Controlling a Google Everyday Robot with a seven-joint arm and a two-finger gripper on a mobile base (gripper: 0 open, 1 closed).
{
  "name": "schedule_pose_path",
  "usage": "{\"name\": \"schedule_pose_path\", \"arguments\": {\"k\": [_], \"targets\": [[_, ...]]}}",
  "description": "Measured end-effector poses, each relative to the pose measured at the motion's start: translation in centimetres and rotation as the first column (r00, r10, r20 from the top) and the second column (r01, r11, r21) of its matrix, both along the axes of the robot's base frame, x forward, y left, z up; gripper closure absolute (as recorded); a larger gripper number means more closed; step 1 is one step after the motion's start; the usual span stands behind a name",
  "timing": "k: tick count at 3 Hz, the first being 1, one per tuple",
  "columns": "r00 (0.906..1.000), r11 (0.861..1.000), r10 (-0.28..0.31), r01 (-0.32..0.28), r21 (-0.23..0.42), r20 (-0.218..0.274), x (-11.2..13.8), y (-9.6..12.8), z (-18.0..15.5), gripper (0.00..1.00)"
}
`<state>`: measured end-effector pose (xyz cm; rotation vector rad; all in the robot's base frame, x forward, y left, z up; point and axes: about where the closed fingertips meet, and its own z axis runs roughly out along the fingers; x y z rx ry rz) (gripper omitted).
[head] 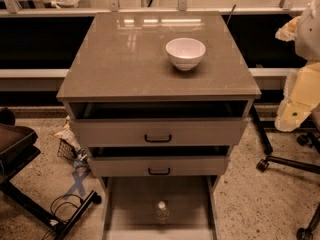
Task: Pick water bottle from bottom drawer and place on counter
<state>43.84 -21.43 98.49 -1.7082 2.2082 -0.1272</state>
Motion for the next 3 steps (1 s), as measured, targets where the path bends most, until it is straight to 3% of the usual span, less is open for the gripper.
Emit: {"name": "schedule_pose_path", "arguments": {"k": [1,3], "targets": [[1.0,1.0,0.0,0.0,0.0,0.0,0.0,0.0,0.0,0.0],[0.9981,0.992,0.052,-0.056,0.11,0.034,-1.5,-2.3,-2.6,0.0]]}}
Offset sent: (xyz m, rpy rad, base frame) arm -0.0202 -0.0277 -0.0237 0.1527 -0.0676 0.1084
